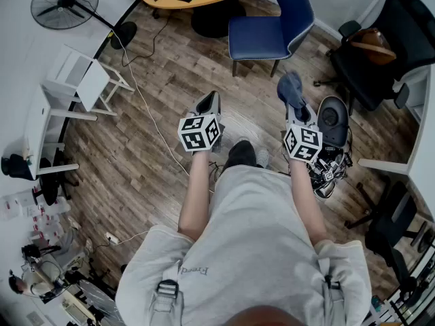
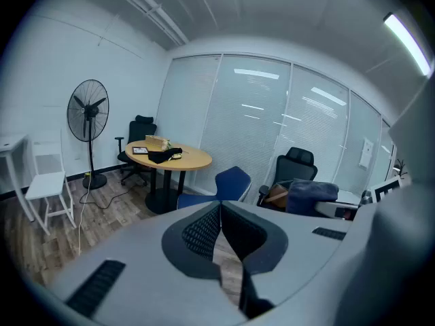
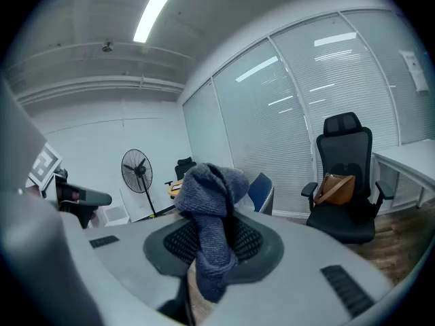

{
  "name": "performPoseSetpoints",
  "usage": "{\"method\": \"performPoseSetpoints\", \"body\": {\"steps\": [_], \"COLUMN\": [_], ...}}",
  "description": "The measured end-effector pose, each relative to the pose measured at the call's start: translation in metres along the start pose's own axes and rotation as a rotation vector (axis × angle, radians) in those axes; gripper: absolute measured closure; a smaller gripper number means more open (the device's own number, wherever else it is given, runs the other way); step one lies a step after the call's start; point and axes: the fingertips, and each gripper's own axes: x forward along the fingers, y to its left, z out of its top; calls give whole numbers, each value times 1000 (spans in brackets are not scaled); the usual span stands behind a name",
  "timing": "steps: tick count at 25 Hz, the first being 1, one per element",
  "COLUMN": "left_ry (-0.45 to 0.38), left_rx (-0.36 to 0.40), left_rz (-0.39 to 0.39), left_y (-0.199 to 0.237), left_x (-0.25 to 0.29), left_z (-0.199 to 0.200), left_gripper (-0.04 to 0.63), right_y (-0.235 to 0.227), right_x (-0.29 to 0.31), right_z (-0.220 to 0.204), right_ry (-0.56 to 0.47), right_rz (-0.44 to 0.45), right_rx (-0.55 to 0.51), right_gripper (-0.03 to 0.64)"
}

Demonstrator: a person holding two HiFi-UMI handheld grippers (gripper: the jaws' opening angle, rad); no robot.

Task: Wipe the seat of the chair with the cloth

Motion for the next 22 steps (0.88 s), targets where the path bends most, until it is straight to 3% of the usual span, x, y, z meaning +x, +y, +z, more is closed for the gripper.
{"method": "performPoseSetpoints", "body": {"steps": [12, 22], "left_ry": [-17, -6], "left_rx": [0, -34], "left_rz": [13, 49], "left_y": [-1, 11], "left_x": [5, 4], "left_z": [6, -3], "left_gripper": [568, 568], "right_y": [8, 7], "right_x": [17, 32], "right_z": [8, -1], "right_ry": [7, 34], "right_rz": [48, 108], "right_rx": [-11, 47], "right_gripper": [532, 532]}}
